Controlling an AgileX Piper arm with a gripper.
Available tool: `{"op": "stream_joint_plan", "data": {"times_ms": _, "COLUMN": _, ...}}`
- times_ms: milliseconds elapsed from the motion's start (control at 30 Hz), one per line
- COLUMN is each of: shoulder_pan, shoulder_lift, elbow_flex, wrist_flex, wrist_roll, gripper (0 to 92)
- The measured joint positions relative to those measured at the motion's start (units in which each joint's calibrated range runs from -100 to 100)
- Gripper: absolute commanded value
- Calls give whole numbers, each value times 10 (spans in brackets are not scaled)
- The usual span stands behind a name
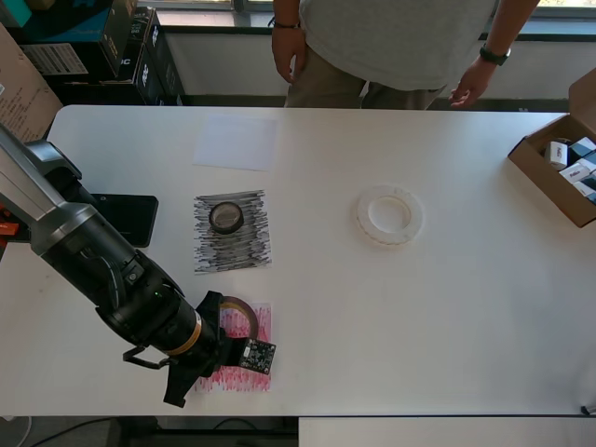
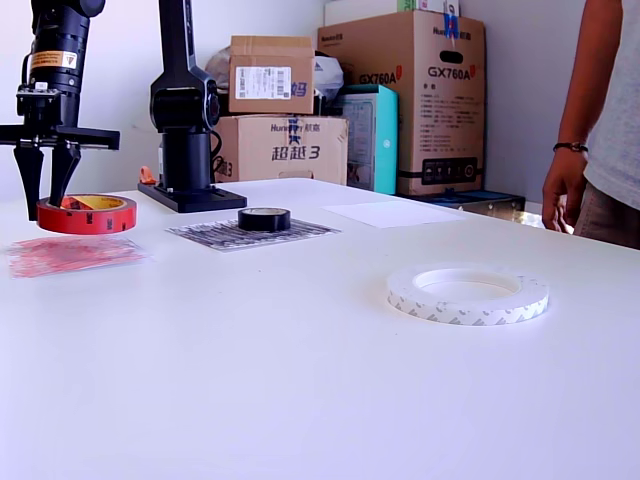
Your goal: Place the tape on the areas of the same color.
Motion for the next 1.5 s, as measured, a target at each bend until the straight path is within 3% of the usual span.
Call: {"op": "stream_joint_plan", "data": {"times_ms": 1500, "shoulder_pan": -18, "shoulder_lift": 36, "elbow_flex": -11, "wrist_flex": 1, "wrist_roll": 1, "gripper": 2}}
